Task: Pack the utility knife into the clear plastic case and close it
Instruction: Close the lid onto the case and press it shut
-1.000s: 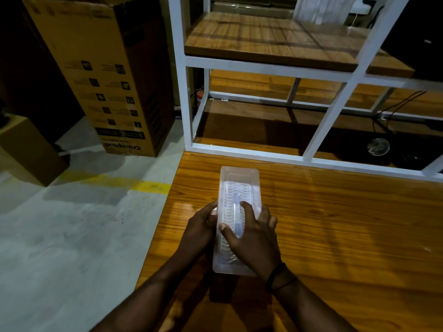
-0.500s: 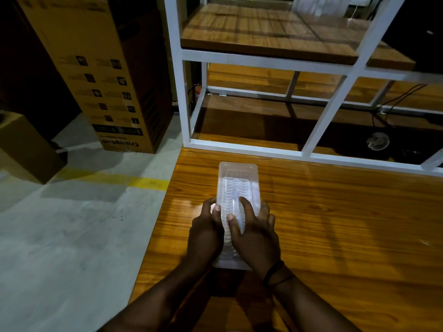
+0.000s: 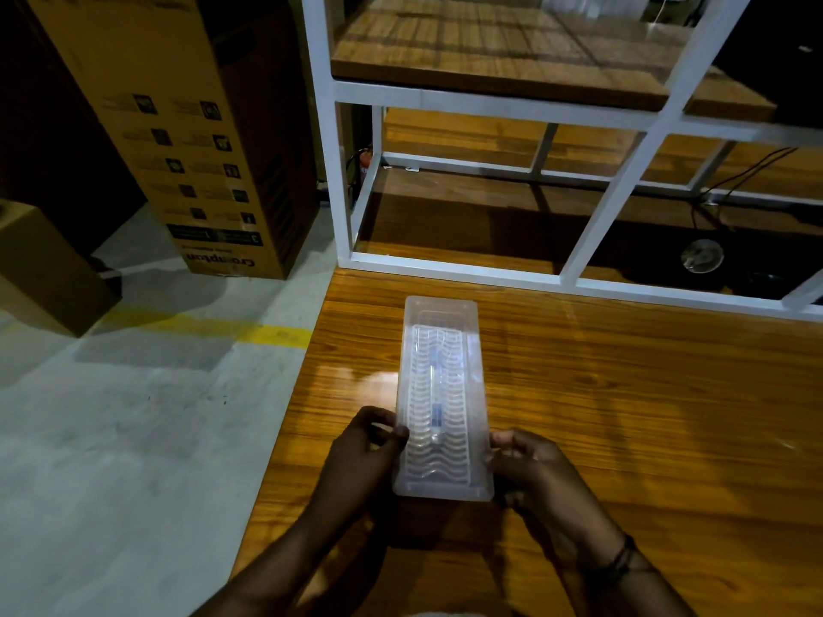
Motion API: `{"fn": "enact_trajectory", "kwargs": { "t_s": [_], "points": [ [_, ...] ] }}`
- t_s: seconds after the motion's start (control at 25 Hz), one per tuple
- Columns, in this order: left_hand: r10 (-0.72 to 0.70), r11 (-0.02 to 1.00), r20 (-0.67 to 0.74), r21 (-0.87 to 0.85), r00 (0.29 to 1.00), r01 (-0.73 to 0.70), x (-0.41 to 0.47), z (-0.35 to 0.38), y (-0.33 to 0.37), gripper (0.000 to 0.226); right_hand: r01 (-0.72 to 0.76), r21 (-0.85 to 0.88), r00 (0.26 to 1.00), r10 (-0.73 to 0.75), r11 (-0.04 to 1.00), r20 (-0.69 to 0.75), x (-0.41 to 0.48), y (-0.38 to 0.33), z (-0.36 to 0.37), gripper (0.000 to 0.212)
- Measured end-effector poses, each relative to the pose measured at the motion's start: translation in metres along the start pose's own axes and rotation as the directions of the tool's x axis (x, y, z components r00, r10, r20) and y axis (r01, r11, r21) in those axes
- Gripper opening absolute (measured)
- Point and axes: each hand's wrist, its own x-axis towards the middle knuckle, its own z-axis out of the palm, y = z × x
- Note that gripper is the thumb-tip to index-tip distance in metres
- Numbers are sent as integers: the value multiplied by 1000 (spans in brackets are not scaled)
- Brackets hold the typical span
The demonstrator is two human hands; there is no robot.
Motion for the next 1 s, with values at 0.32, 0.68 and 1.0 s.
{"fn": "enact_trajectory", "kwargs": {
  "t_s": [0.32,0.68,1.0],
  "points": [
    [-60,964,303,-230,951,134,-12,-30,-9,50,-23,-9,982,24,1000,189,-7,1,-12,63],
    [-126,965,308,-181,943,188,-8,-29,2,29,-17,-134,978,44,991,203,0,-5,-16,49],
    [-130,977,77,-160,988,141,35,-6,20,14,27,-88,993,-37,996,-112,36,-26,4,13]
  ]
}}
